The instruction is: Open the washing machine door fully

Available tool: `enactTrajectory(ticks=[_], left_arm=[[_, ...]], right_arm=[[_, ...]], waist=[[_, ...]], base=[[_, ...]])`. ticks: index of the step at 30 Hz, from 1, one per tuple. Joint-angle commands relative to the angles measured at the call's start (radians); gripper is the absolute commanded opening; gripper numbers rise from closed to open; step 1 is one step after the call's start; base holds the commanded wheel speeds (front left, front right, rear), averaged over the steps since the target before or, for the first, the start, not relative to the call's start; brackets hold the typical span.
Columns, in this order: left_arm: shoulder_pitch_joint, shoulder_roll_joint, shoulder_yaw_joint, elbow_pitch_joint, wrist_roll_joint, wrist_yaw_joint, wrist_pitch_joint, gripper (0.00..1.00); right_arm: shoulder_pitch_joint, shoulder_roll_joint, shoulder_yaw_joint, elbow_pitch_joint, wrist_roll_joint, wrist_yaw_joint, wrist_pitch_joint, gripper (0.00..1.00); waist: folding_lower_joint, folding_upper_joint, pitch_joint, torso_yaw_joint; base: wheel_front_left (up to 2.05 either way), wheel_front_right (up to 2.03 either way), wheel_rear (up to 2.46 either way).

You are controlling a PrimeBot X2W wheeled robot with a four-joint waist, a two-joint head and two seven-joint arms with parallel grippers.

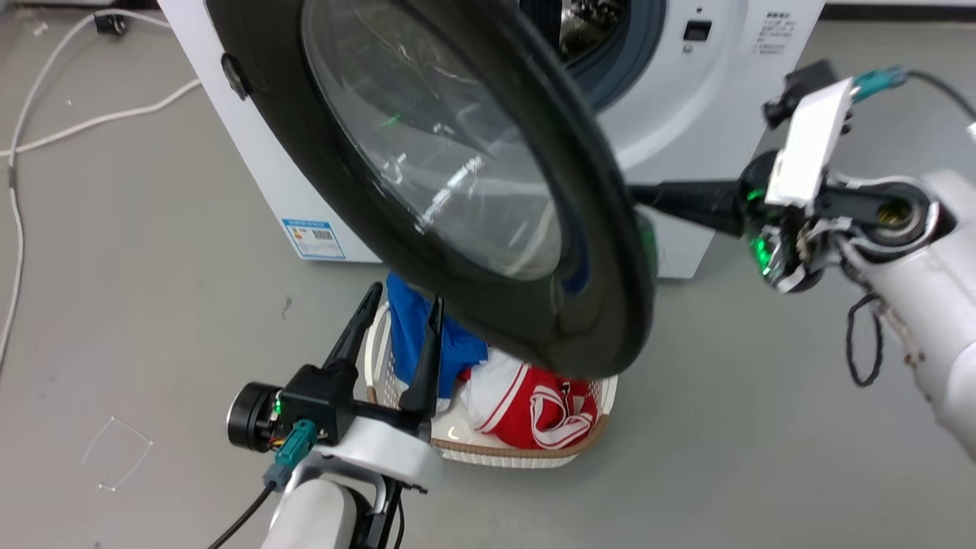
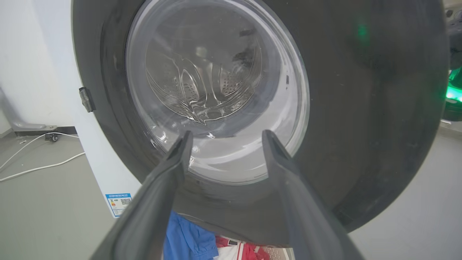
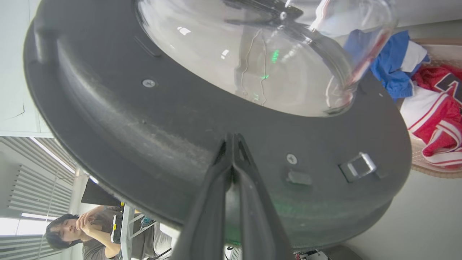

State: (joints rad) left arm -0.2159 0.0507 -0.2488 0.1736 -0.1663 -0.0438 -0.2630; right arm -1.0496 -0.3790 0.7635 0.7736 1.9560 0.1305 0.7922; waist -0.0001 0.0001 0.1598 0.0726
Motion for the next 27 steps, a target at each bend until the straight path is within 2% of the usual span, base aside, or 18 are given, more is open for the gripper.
enactTrajectory(ticks=[1,9,18,21,26,27], left_arm=[[0.018,-0.001,0.006,0.003,0.004,-0.003,-0.003,1.0],[0.068,-0.001,0.01,0.009,0.005,-0.015,-0.003,1.0],[0.082,-0.001,0.022,0.015,0.011,-0.023,-0.003,1.0],[0.085,-0.001,0.026,0.015,0.01,-0.024,-0.003,1.0],[0.089,-0.001,0.028,0.019,0.007,-0.025,-0.003,1.0],[0.089,-0.001,0.028,0.019,0.007,-0.025,-0.003,1.0]], right_arm=[[0.031,0.014,0.009,-0.023,0.011,0.0,0.007,0.0],[0.135,0.045,0.054,-0.139,0.031,0.0,0.01,0.0],[0.197,0.054,0.081,-0.248,0.038,0.0,-0.039,0.0],[0.215,0.041,0.055,-0.279,0.027,0.0,-0.104,0.0],[0.28,0.002,-0.018,-0.351,-0.081,0.0,-0.337,0.0],[0.28,0.002,-0.018,-0.351,-0.081,0.0,-0.337,0.0]], waist=[[0.0001,-0.0001,-0.027,0.005],[0.0001,-0.0001,-0.084,0.029],[0.0001,-0.0001,-0.087,0.04],[0.0001,-0.0001,-0.088,0.037],[0.0001,-0.0001,-0.091,0.028],[0.0001,-0.0001,-0.091,0.028]], base=[[0.0,0.0,0.0],[0.0,0.0,0.0],[0.0,0.0,0.0],[0.0,0.0,0.0],[0.0,0.0,0.0],[0.0,0.0,0.0]])
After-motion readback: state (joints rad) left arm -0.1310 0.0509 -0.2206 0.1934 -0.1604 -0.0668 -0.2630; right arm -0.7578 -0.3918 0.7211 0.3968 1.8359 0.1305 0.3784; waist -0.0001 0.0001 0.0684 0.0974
